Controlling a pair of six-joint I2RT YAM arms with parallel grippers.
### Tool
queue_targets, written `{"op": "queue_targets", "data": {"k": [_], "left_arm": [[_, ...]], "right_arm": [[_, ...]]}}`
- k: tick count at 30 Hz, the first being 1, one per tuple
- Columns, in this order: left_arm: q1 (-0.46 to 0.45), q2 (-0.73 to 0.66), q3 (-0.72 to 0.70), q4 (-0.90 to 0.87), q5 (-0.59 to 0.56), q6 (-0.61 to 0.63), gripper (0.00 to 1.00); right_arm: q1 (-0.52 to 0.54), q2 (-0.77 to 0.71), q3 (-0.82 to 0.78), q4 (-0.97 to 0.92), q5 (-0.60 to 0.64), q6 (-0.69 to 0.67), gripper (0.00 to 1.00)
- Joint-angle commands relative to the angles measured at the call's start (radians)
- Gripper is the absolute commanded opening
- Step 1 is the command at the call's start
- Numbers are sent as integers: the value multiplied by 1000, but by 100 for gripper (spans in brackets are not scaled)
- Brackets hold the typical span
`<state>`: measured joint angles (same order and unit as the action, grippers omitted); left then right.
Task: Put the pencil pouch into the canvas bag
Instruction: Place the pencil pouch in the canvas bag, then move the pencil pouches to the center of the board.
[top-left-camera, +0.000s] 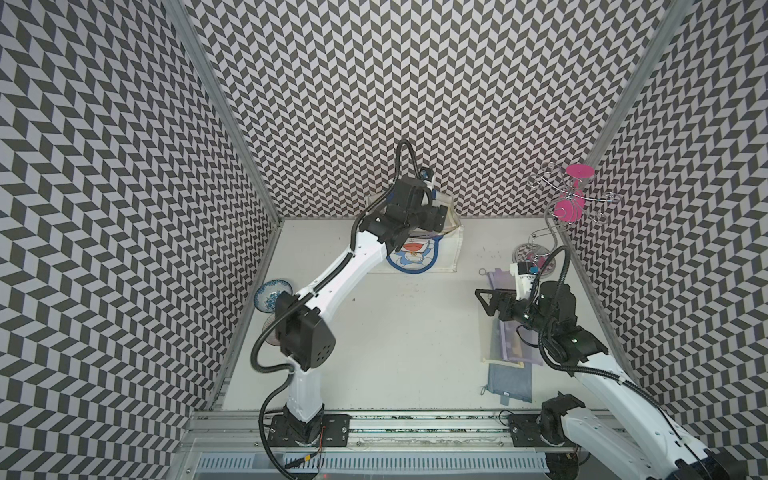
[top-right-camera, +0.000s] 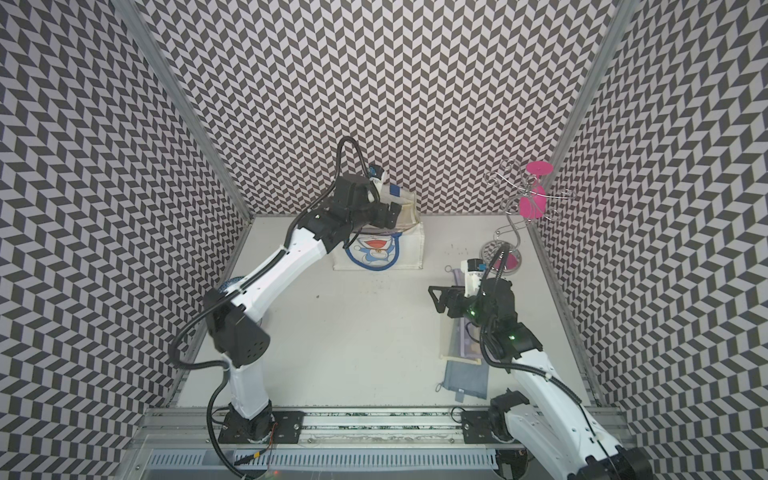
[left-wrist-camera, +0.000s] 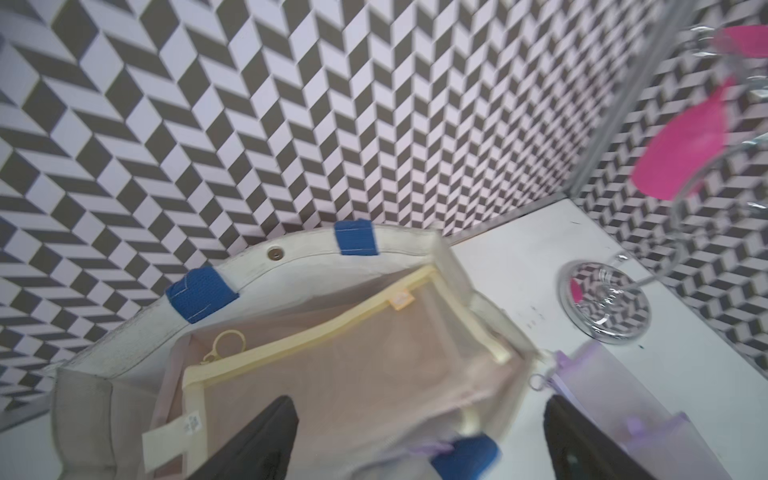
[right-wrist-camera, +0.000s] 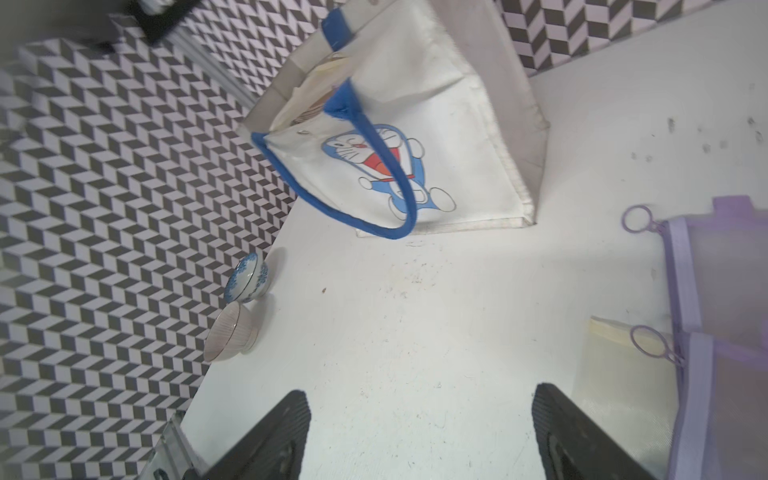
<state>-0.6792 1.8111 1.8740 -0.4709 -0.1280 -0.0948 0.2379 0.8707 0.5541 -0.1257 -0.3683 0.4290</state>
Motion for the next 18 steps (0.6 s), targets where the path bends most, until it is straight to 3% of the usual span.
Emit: {"op": "queue_targets", "data": {"k": [1, 4, 8, 14, 18], "left_arm": [[-92, -141, -215, 109, -39, 21, 95], [-160, -288, -441, 209, 87, 21, 96], [-166, -444, -686, 346, 260, -64, 96], [-164, -529, -867, 469, 440, -145, 97], [-142, -542, -927, 528, 510, -212, 96]], "right_arm": [[-79, 15, -22, -17, 13, 56, 87], [-211, 13, -86, 15, -83, 113, 87], [-324, 12, -179, 73, -157, 193, 87], [-371, 25, -177, 55, 28, 134, 88], [-373, 190, -109, 80, 162, 54, 88]]}}
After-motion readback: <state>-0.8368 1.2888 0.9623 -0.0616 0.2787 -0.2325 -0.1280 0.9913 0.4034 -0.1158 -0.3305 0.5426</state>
